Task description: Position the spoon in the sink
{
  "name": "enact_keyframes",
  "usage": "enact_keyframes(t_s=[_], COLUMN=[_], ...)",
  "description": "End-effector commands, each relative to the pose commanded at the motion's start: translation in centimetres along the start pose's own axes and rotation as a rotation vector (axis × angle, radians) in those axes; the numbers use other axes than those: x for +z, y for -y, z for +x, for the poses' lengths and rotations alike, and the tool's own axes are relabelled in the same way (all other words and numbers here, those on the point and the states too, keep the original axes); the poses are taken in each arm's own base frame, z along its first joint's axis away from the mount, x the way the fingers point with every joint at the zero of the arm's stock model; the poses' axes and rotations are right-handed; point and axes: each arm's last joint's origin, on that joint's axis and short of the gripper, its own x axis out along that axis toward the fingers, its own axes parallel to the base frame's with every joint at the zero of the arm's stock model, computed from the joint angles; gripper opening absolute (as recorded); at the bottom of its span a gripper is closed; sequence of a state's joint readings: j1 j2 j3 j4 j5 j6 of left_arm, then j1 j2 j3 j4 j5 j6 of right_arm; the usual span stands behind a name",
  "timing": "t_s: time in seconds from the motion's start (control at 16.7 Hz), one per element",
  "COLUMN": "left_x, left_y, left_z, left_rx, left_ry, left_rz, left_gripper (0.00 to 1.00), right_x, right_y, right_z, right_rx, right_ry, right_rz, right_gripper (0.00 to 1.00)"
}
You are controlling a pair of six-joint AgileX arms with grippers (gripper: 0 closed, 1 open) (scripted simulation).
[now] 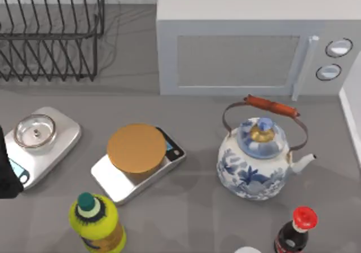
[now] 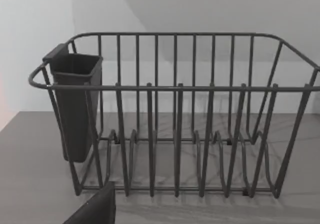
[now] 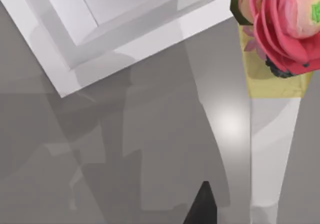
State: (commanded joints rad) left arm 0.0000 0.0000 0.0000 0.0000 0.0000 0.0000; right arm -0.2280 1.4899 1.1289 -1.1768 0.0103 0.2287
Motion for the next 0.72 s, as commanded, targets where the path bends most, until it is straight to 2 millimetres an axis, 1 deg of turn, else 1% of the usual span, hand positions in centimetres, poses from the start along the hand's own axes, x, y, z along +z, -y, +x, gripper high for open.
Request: enact_keyframes(t_s=[0.24,0.42,0.54,0.72], left_x=[0.0,0.0,0.0,0.0], left_y=[0.0,0.0,0.0,0.0], left_z=[0.0,0.0,0.0,0.0], left_rx=[0.0,0.0,0.0,0.0], left_ry=[0.0,0.0,0.0,0.0], left_rz=[0.0,0.0,0.0,0.0], left_gripper=[1.0,1.0,1.0,1.0], right_x=[5.3,9.9,12.8,16.7], right_y=[-1.8,-3.4,-4.6,-6.2], right_z=[-1.9,-2.6,-2.6,-1.9], right_rx=[-0.001,-0.002,-0.002,-0.001], right_ry=[0.001,0.001,0.001,0.0], right_rz=[-0.006,-0.009,-0.01,-0.01], right_gripper=[0.0,0.0,0.0,0.0])
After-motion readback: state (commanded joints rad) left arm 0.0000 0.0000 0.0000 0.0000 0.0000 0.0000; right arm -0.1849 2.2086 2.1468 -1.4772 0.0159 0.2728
